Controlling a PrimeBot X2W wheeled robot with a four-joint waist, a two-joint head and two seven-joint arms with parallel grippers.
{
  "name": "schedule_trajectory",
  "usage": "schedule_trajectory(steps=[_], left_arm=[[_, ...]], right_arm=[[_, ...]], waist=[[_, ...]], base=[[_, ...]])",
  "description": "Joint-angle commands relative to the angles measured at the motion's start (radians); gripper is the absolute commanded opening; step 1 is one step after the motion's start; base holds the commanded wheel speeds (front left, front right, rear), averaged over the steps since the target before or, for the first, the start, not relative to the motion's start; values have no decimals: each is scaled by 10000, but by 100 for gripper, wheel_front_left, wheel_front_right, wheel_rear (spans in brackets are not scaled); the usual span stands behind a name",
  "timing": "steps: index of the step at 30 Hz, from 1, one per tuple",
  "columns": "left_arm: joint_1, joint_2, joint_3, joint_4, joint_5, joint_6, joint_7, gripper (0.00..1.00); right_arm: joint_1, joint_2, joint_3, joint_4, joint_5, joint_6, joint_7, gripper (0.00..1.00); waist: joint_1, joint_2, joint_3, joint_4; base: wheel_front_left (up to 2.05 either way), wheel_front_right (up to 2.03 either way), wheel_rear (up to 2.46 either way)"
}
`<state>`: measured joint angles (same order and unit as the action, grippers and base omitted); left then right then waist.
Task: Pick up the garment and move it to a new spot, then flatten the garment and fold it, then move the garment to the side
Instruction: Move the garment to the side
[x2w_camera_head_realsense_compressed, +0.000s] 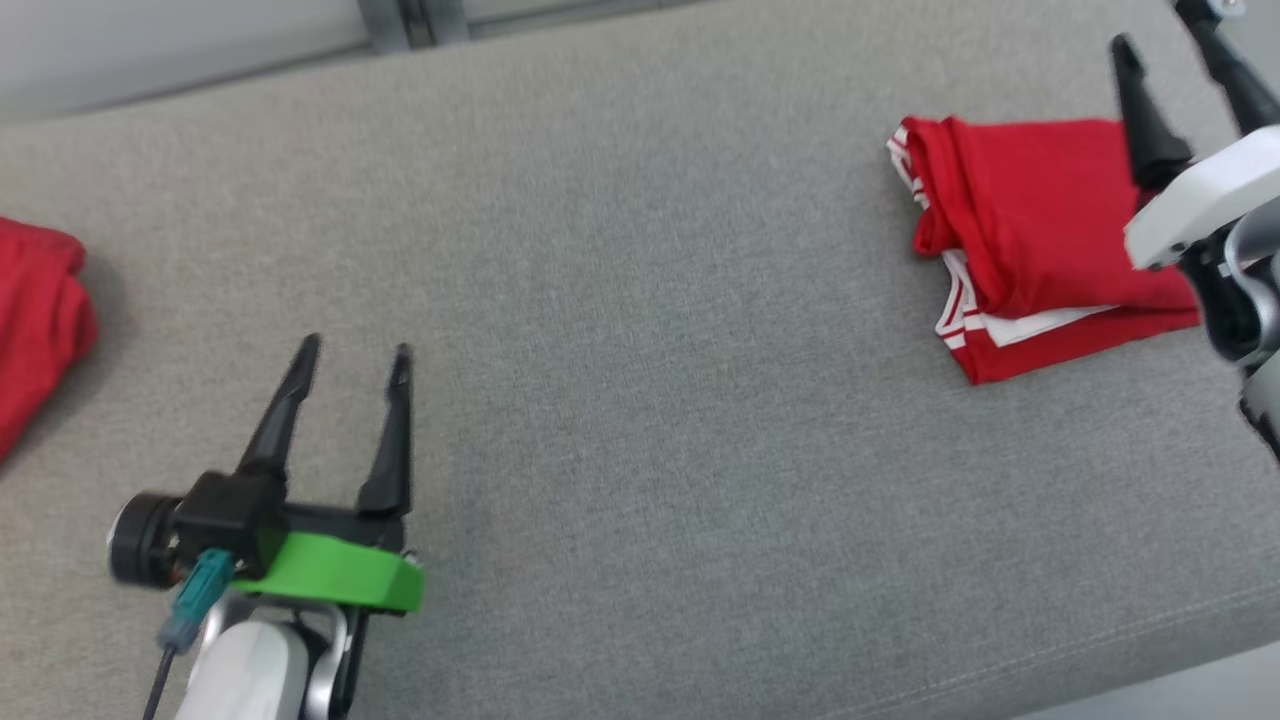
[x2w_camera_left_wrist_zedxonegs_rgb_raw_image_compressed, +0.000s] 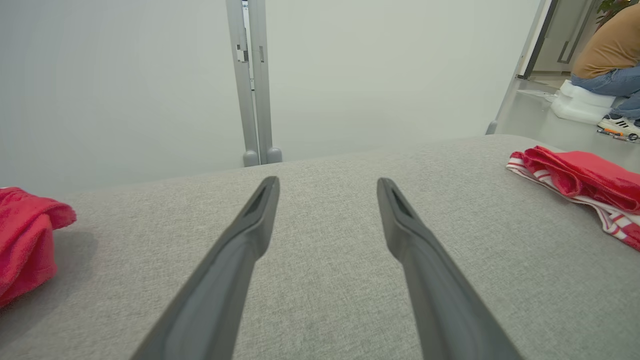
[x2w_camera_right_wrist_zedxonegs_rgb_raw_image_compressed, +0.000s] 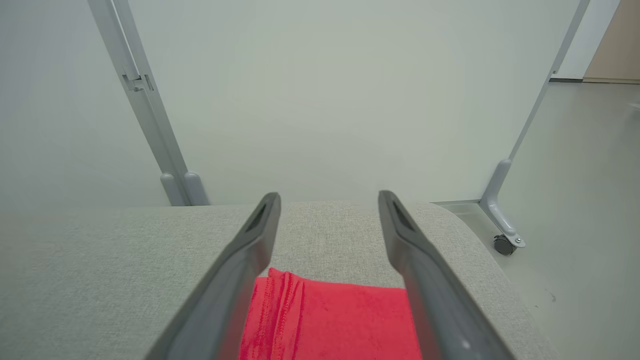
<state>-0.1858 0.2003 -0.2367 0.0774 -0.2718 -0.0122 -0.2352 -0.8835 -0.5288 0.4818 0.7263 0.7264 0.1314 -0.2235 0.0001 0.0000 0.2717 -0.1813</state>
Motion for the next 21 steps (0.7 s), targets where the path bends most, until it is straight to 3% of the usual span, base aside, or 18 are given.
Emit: schedule_trajectory(steps=[1,11,16,21], left_arm=[[291,112,165,41,-154,123,-78,100],[1363,159,750,-4,-680,408,-146,100],[1661,118,919,194,-557,785,-215,100],[1911,25,1069,484,-677,790,-262,100]], right_arm=[[434,42,46,-293,133,-14,-103,100],[3375,506,-377,-2390,553,-14,-282,100],[4939,763,-1271,-3277,111,-13,-417,100],[6343,1222,-2359,-4249,-681,-13,-412,100]], waist=[[-1,0,-1405,60],[-1,0,-2874,522],[-1,0,-3082,751],[-1,0,-3199,923]], base=[[0,0,0],[0,0,0],[0,0,0],[0,0,0]])
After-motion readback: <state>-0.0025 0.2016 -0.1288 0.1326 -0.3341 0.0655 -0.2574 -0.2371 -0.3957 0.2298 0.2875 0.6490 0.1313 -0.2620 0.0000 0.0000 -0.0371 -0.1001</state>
